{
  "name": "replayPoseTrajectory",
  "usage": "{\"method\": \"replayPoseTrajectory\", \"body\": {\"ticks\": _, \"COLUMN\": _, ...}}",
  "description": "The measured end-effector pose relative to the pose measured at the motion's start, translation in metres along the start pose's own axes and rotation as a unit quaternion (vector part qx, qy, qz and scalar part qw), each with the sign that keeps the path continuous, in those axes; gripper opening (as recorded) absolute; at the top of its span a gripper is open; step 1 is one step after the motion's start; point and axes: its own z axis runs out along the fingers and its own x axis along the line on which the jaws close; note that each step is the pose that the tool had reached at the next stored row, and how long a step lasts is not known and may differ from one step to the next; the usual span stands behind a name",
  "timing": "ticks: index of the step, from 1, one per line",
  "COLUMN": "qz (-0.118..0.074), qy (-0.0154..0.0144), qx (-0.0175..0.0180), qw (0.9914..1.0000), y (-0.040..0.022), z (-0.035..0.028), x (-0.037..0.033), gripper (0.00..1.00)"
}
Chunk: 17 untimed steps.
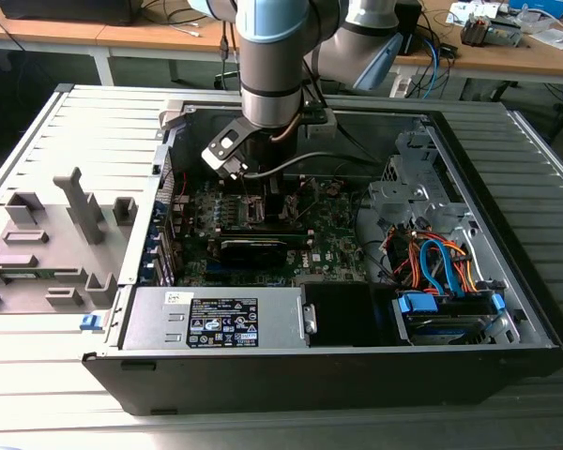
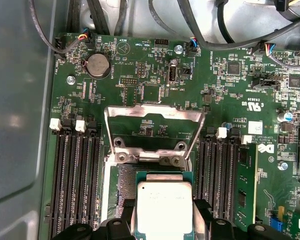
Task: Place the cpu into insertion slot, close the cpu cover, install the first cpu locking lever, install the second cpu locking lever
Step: 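Place the cpu into insertion slot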
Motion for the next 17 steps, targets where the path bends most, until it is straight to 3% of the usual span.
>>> {"method": "replayPoseTrajectory", "body": {"ticks": 9, "qz": 0.000, "qy": 0.0000, "qx": 0.0000, "qw": 1.00000, "y": -0.0033, "z": 0.0027, "x": 0.0011, "gripper": 0.54}}
{"method": "replayPoseTrajectory", "body": {"ticks": 17, "qz": 0.000, "qy": -0.0031, "qx": 0.0001, "qw": 1.00000, "y": -0.0026, "z": 0.0030, "x": 0.0129, "gripper": 0.54}}
